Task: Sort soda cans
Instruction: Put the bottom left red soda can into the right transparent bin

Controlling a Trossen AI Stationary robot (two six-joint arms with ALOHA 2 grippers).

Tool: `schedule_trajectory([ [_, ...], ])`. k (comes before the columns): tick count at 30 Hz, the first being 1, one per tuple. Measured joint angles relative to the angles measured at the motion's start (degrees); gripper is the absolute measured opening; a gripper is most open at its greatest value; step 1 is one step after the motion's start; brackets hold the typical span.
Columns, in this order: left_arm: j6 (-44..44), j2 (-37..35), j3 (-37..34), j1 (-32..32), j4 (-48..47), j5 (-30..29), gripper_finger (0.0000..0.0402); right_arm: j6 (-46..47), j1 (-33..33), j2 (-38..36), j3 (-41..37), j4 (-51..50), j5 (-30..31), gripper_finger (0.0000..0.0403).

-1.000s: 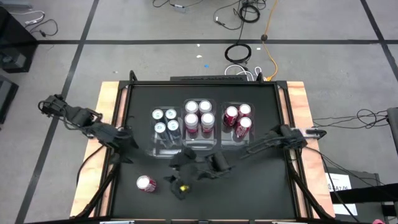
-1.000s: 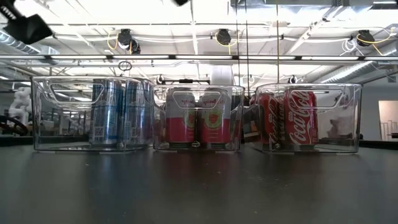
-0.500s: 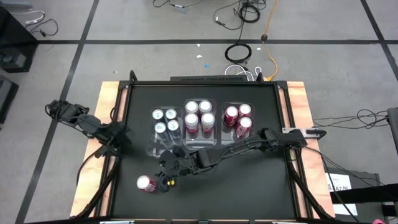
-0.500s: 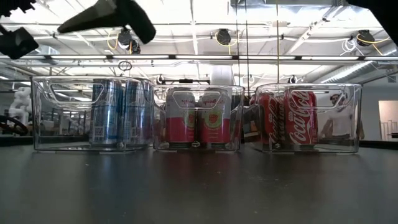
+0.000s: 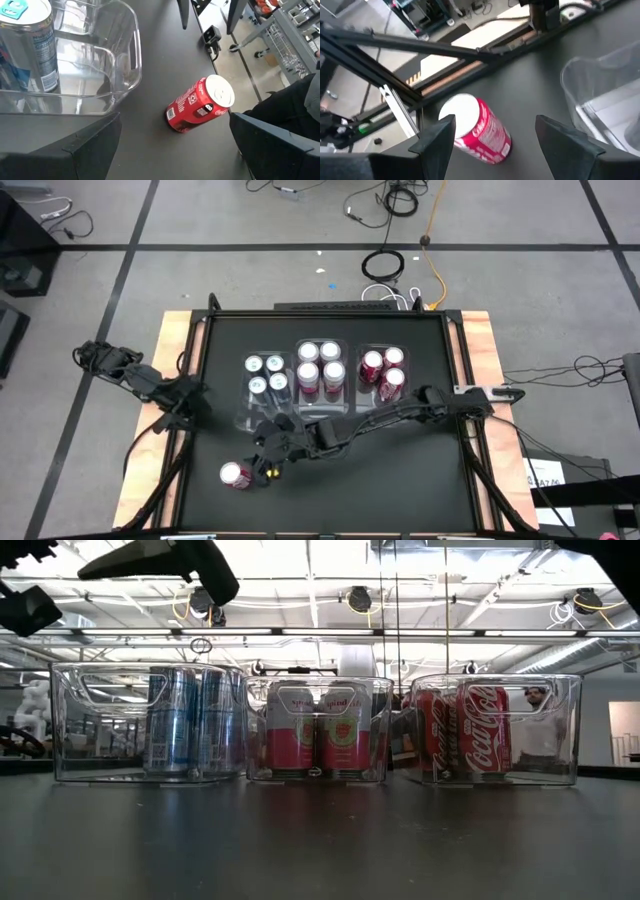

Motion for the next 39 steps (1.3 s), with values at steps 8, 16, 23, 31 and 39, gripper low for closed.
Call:
schedule_trajectory([
  [8, -0.04, 0.0, 0.0, 0.02, 0.02, -0.29, 0.0379, -0.03, 0.64, 0.3, 0.0, -2.03, -0.04, 0.0265],
  [16, -0.2, 0.0, 0.0, 0.02, 1.29, -0.34, 0.0379, 0.2, 0.92, 2.66, -0.07, -2.45, -0.31, 0.0265],
  [23, -0.17, 0.0, 0.02, 0.02, 3.58, -0.76, 0.0379, 2.27, 1.06, 2.68, -0.07, -3.36, -0.28, 0.0283],
  [31, -0.17, 0.0, 0.02, 0.02, 3.87, -0.98, 0.0379, 1.34, 1.39, 2.74, -0.07, -4.74, -2.62, 0.0305],
  [39, -0.07, 0.0, 0.04, 0.02, 4.39, -0.98, 0.0379, 1.26, 1.92, 2.74, -0.07, -6.48, -2.95, 0.0353],
])
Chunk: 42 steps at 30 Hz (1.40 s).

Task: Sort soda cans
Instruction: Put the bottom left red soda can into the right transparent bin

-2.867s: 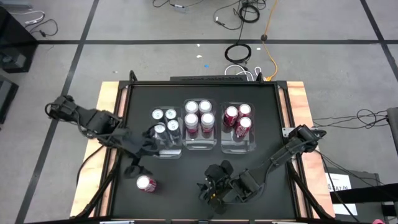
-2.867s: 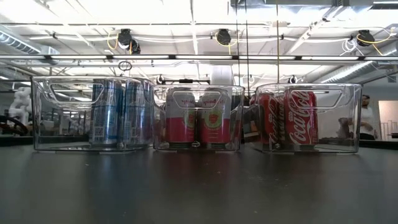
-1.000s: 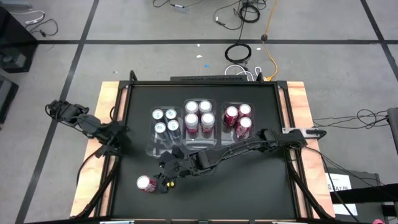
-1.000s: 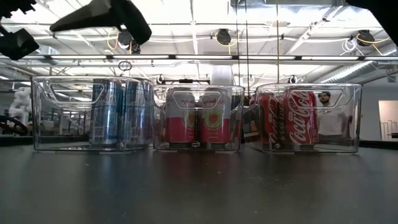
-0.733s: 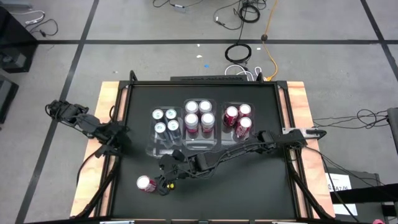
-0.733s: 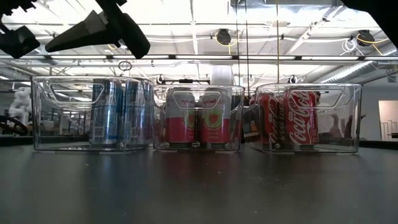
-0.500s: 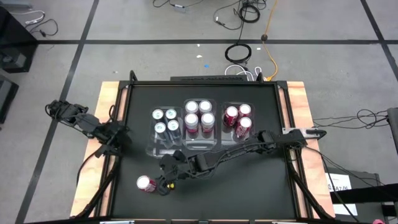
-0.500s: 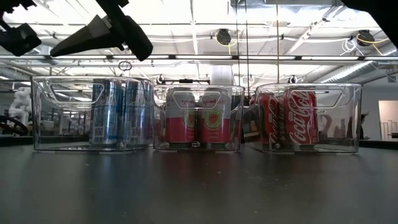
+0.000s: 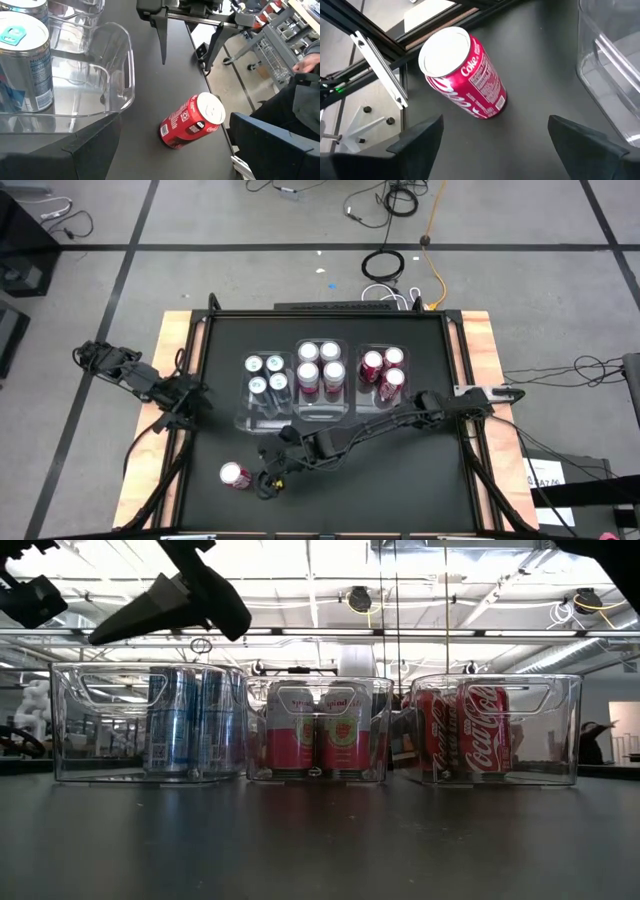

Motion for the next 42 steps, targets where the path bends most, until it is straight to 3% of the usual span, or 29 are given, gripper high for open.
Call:
schedule_trajectory([
  [5, 0.0, 0.0, 0.0, 0.0, -0.02, -0.01, 0.0379, -0.2, 0.49, 0.0, 0.0, -1.73, -0.11, 0.0395],
  [14, 0.02, 0.0, 0.0, 0.0, -0.04, -4.44, 0.0379, -1.13, 0.66, 0.0, 0.0, -1.89, -2.3, 0.0398],
  [23, 0.09, 0.0, 0.0, 0.0, -0.08, -4.55, 0.0379, -1.13, 0.71, 0.0, 0.0, -1.6, -2.08, 0.0397],
  [30, 0.07, 0.0, 0.0, 0.0, 0.12, -4.55, 0.0379, -9.69, 0.94, 0.64, 0.05, 2.64, -1.91, 0.0397],
  [34, 0.09, 0.04, 0.01, 0.0, 0.2, -4.55, 0.0379, -16.58, 1.25, 2.98, 0.07, 10.56, -1.55, 0.0396],
  [42, 0.04, 0.22, 0.04, 0.0, 0.29, -4.55, 0.0379, -18.58, 0.94, 5.94, 0.02, 16.74, -1.85, 0.0396],
])
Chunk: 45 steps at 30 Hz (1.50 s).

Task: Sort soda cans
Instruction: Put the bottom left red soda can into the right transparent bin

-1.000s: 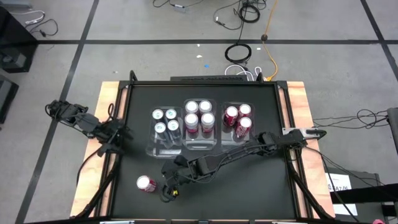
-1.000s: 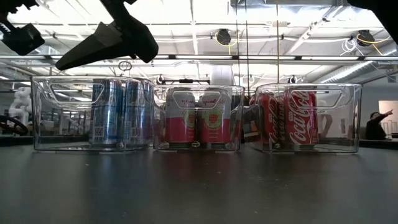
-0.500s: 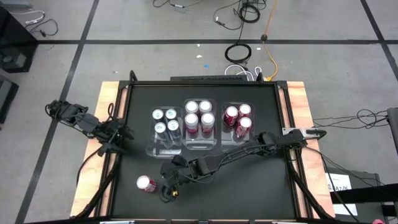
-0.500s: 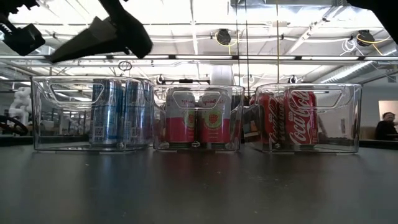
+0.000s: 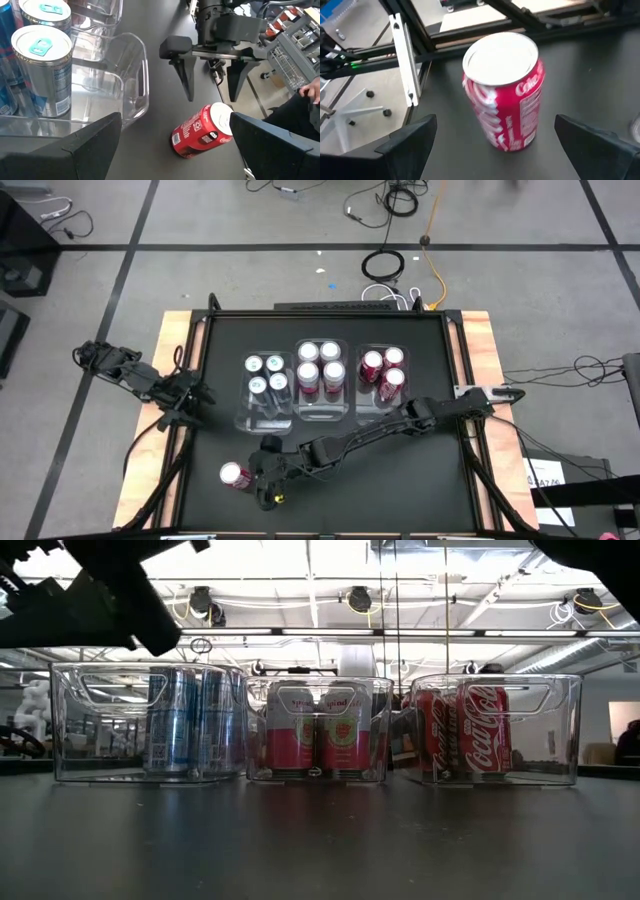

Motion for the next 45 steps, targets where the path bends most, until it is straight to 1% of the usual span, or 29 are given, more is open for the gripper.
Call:
schedule_trajectory([
  [4, 0.02, 0.02, 0.0, 0.0, 0.0, 0.0, 0.0379, -3.78, -0.06, 1.11, 0.0, 3.87, 0.61, 0.0397],
  [8, 0.03, 0.04, 0.0, 0.0, 0.0, -0.02, 0.0379, -3.69, -0.16, 2.22, 0.0, 4.65, 0.21, 0.0396],
  [11, 0.04, 0.04, 0.0, 0.0, -0.02, -0.02, 0.0379, -4.56, -0.42, 3.05, -0.04, 7.17, 0.29, 0.0397],
  [18, 0.04, 0.2, 0.0, 0.0, -0.07, -0.02, 0.0379, -7.02, -1.42, 5.86, 0.04, 17.08, 0.85, 0.0397],
  [24, 0.06, 0.22, 0.0, 0.0, -0.04, -0.02, 0.0379, -9.5, -1.99, 7.74, 0.0, 19.51, 0.2, 0.0397],
  [28, 0.07, 0.24, 0.0, 0.0, -0.09, -0.02, 0.0379, -12.11, -2.25, 9.58, -0.02, 26.73, 0.0, 0.0397],
  [35, 0.07, 0.24, 0.0, 0.0, -0.11, -0.02, 0.0379, -11.65, -3.08, 10.34, 0.02, 27.04, -1.32, 0.0392],
  [40, 0.09, 0.24, 0.0, 0.0, -0.15, -0.02, 0.0379, -12.91, -3.75, 10.34, 0.01, 28.91, -1.96, 0.0372],
  [42, 0.09, 0.24, 0.0, 0.0, -0.17, -0.02, 0.0379, -12.67, -3.83, 10.34, 0.01, 28.91, -1.78, 0.0357],
  [45, 0.09, 0.24, 0.0, 0.0, -0.2, -0.02, 0.0379, -12.92, -3.89, 10.34, 0.01, 28.91, -1.45, 0.0324],
])
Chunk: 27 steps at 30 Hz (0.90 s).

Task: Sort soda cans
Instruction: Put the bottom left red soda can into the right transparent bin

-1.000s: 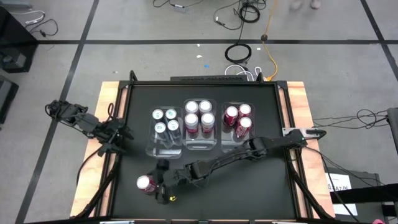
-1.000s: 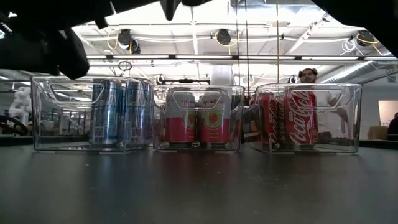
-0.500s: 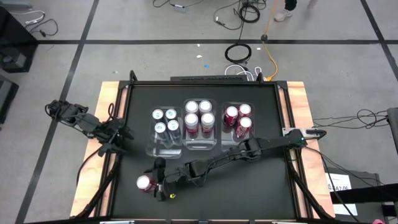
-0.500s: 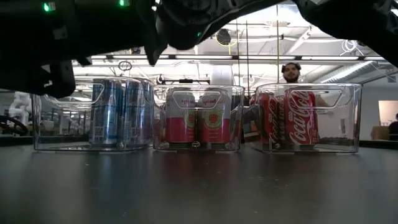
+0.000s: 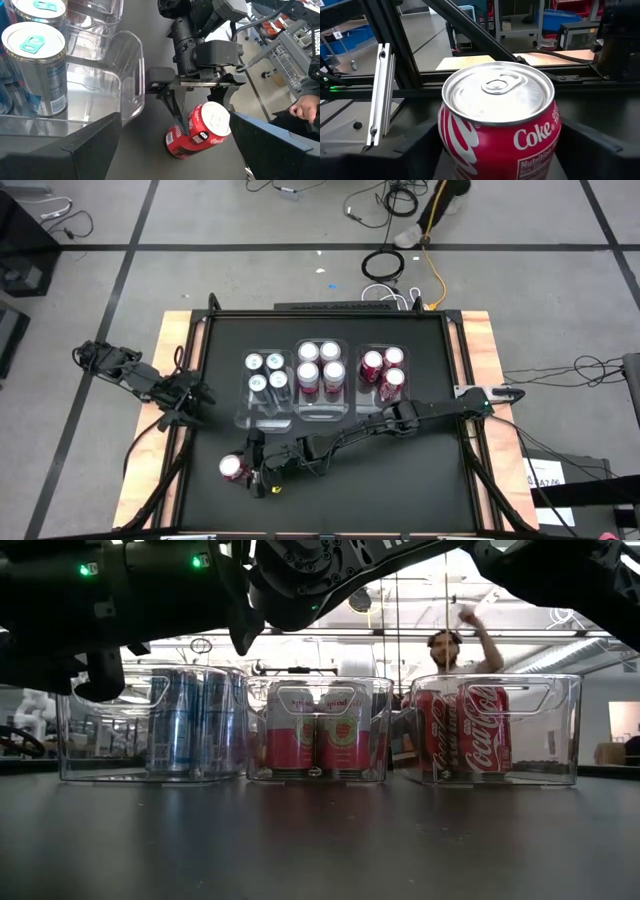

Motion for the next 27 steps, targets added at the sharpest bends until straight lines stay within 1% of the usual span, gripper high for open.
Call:
schedule_trajectory([
  [3, 0.02, 0.0, 0.0, 0.0, 0.0, 0.0, 0.0379, -0.1, 0.0, 0.0, -0.01, 0.04, 0.04, 0.029],
  [5, 0.02, 0.0, 0.0, 0.0, 0.0, 0.0, 0.0379, -0.1, -0.02, 0.0, -0.01, 0.23, 0.0, 0.0279],
  [8, 0.02, 0.0, 0.0, 0.0, 0.0, 0.0, 0.0379, -0.01, -0.03, 0.0, -0.01, 0.65, -1.24, 0.0279],
  [16, 0.02, -0.02, -0.02, 0.0, 0.0, 0.0, 0.0379, 0.42, 2.18, -0.66, 2.35, -0.77, -1.25, 0.0288],
  [18, 0.02, -0.02, -0.03, 0.0, 0.03, 0.0, 0.0379, 0.42, 2.77, -2.05, 2.35, -4.3, -0.63, 0.0289],
  [23, 0.02, -0.02, -0.04, 0.0, 0.09, 0.0, 0.0379, -1.49, 4.0, -6.71, 2.39, -17.01, 5.91, 0.029],
  [27, 0.0, -0.02, -0.04, 0.0, 0.11, 0.0, 0.0379, -2.58, 5.56, -11.82, 2.39, -29.04, 13.66, 0.0291],
])
